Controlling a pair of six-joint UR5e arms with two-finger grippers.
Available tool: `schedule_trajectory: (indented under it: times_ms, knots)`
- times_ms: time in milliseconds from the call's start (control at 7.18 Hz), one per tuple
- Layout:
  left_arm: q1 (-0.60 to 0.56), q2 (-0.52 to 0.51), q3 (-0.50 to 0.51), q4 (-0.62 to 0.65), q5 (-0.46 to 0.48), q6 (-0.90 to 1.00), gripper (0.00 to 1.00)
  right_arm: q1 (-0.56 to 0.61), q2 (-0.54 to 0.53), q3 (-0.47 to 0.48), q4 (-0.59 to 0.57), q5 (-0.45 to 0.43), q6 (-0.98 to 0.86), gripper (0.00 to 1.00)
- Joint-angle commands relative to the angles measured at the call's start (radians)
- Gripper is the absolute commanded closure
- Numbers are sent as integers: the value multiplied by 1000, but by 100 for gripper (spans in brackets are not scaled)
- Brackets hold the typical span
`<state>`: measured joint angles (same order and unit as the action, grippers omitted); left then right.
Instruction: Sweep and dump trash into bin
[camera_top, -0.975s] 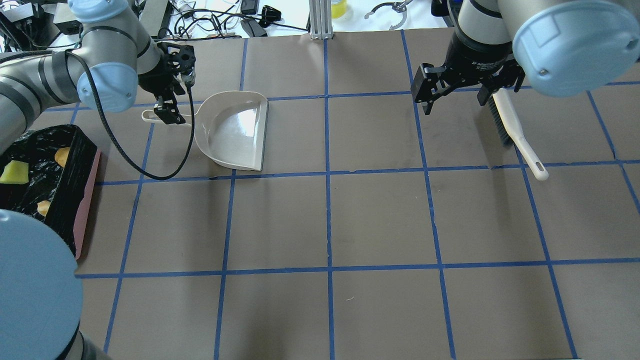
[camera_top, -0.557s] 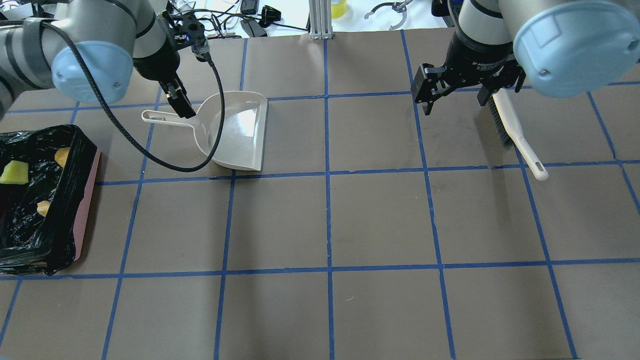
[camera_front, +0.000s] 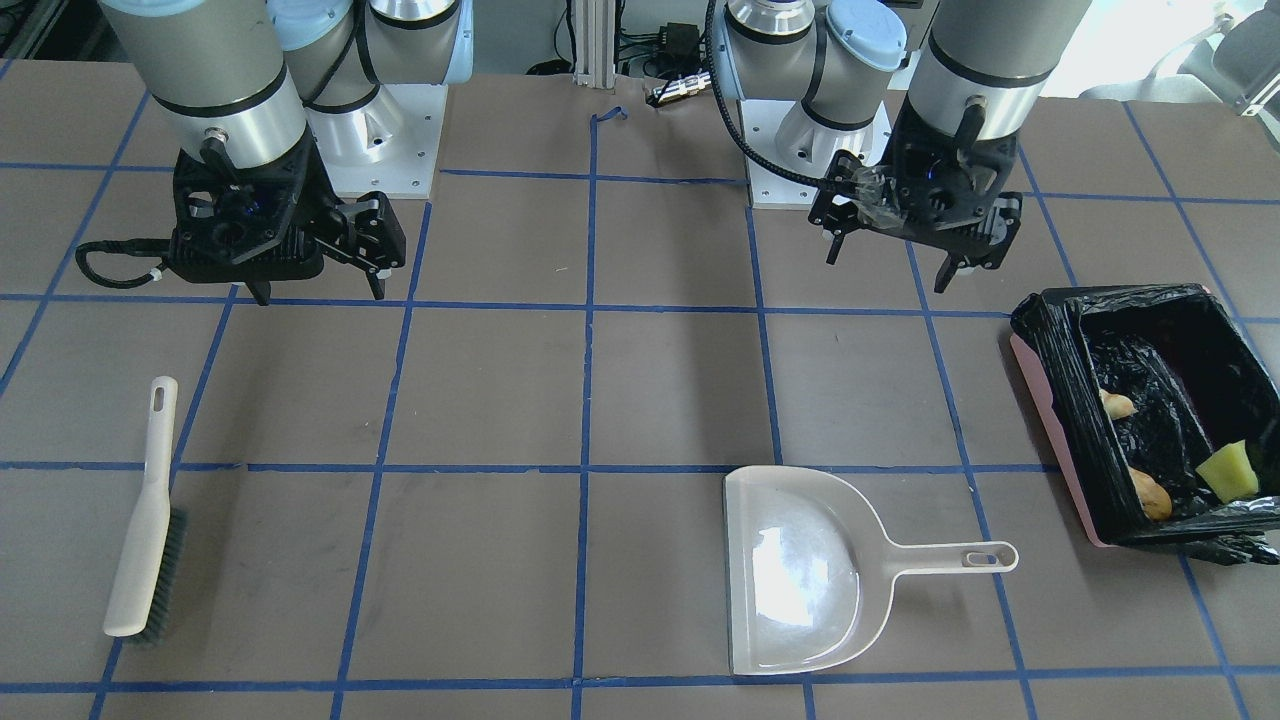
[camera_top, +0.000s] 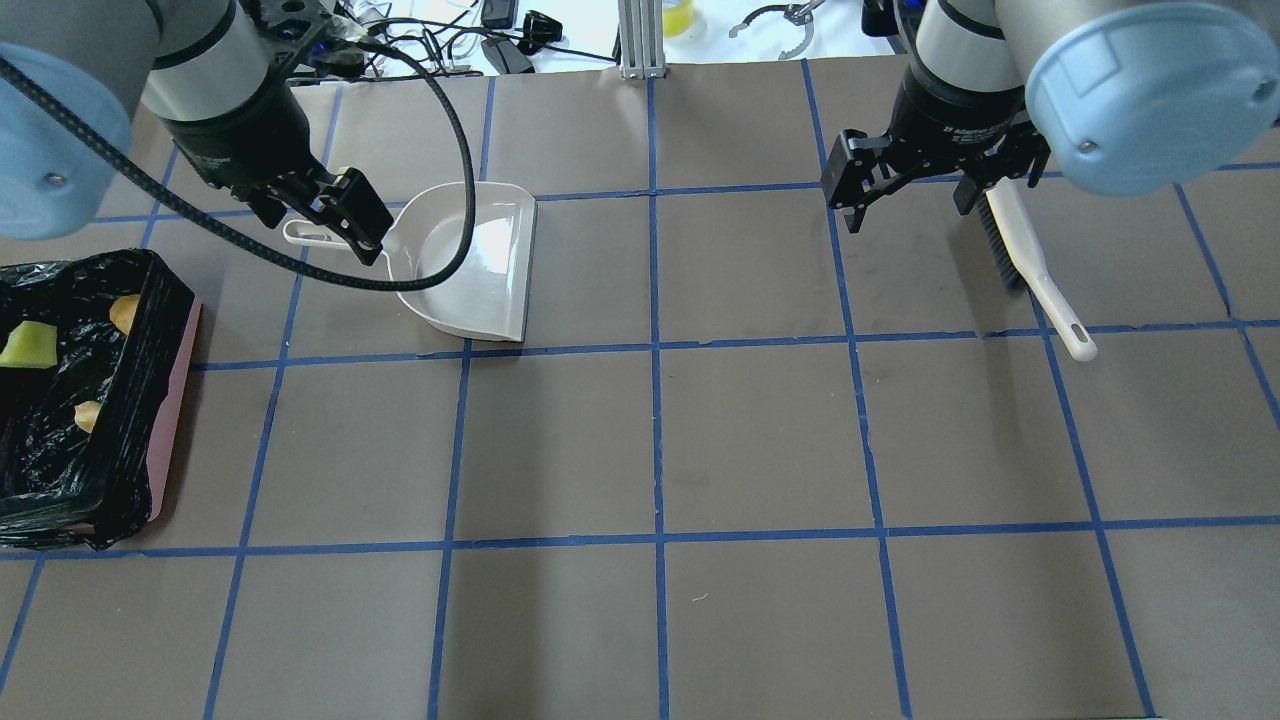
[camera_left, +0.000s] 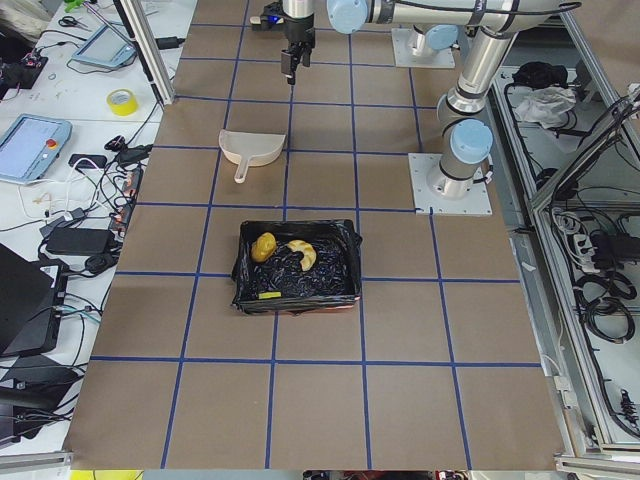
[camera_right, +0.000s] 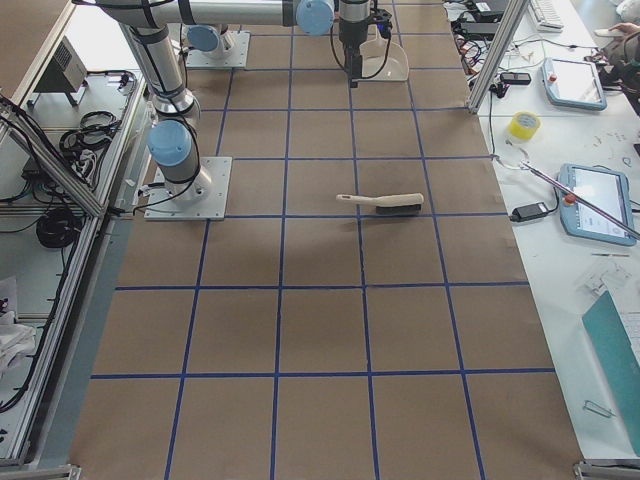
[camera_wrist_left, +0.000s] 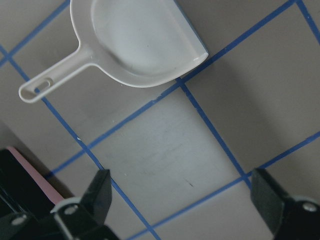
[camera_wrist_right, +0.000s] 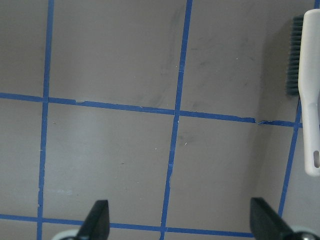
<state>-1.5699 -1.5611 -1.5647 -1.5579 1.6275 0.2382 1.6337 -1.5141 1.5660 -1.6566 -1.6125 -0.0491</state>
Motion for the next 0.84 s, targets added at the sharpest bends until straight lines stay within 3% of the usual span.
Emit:
schedule_trajectory:
  times_ms: [0, 696]
  knots:
    - [10, 15, 11, -7, -8, -293, 0, 0, 0, 0, 3, 0, 0, 0]
    - [21, 15, -5, 13, -12, -289, 0, 0, -3, 2, 4, -4, 2, 0]
